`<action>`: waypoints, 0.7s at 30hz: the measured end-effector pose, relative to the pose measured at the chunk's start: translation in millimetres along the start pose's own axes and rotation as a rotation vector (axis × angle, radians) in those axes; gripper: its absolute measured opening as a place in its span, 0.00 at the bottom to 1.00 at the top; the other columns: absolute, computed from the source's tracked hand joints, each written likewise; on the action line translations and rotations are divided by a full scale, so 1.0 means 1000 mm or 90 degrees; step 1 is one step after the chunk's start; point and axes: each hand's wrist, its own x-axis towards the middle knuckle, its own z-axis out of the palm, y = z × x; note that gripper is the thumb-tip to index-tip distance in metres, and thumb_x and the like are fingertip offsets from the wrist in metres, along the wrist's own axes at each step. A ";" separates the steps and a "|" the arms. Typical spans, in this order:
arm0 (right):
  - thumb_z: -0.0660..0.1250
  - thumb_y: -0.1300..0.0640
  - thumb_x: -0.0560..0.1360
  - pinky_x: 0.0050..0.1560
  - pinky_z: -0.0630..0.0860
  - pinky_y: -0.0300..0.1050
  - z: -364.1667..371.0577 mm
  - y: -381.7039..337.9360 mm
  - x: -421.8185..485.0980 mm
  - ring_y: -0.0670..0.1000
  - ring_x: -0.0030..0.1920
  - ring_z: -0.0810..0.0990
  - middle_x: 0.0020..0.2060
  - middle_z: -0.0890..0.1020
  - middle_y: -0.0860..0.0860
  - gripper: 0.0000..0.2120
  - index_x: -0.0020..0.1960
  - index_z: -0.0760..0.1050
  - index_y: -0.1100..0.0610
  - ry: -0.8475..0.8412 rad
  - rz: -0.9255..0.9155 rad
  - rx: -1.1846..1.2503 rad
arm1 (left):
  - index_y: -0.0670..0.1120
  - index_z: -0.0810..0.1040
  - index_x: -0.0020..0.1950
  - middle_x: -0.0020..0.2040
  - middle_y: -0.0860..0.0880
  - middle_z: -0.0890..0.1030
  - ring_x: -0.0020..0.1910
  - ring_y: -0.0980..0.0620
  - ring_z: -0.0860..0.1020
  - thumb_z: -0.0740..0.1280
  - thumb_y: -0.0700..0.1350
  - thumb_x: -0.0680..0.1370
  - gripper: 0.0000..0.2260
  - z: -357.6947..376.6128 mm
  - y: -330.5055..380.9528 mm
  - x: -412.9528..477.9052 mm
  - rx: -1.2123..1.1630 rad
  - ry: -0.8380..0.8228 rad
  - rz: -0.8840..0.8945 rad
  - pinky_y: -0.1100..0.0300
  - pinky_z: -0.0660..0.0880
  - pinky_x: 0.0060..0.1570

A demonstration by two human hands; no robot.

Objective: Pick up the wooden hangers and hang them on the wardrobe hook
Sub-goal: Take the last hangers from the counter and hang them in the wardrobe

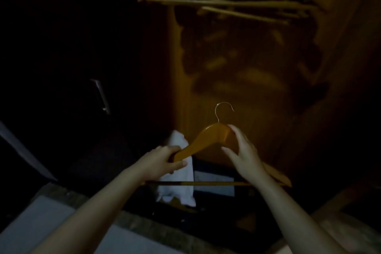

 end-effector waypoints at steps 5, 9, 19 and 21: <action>0.64 0.57 0.76 0.70 0.65 0.53 0.028 0.031 -0.016 0.53 0.69 0.67 0.69 0.68 0.53 0.31 0.75 0.54 0.50 -0.063 0.088 0.018 | 0.44 0.76 0.45 0.39 0.43 0.82 0.39 0.50 0.82 0.67 0.53 0.75 0.12 0.038 -0.041 -0.030 -0.068 -0.043 -0.071 0.48 0.80 0.46; 0.63 0.58 0.77 0.70 0.63 0.53 0.053 0.044 -0.020 0.56 0.71 0.64 0.71 0.65 0.55 0.31 0.76 0.53 0.52 -0.073 0.169 -0.023 | 0.48 0.75 0.47 0.39 0.45 0.82 0.39 0.50 0.81 0.63 0.57 0.76 0.12 0.059 -0.046 -0.034 0.014 -0.035 -0.112 0.48 0.77 0.46; 0.67 0.51 0.75 0.46 0.79 0.39 0.099 0.007 -0.019 0.52 0.54 0.78 0.49 0.76 0.52 0.21 0.62 0.65 0.59 0.084 0.352 0.343 | 0.44 0.69 0.55 0.54 0.41 0.79 0.53 0.40 0.77 0.54 0.53 0.81 0.13 0.091 -0.001 -0.020 0.180 0.047 -0.117 0.56 0.65 0.42; 0.70 0.53 0.73 0.57 0.74 0.46 0.102 0.006 -0.008 0.51 0.55 0.75 0.52 0.76 0.52 0.25 0.64 0.66 0.61 0.141 0.390 0.384 | 0.45 0.67 0.54 0.54 0.41 0.79 0.51 0.40 0.77 0.53 0.53 0.81 0.12 0.096 0.008 -0.020 0.186 0.041 -0.109 0.56 0.65 0.41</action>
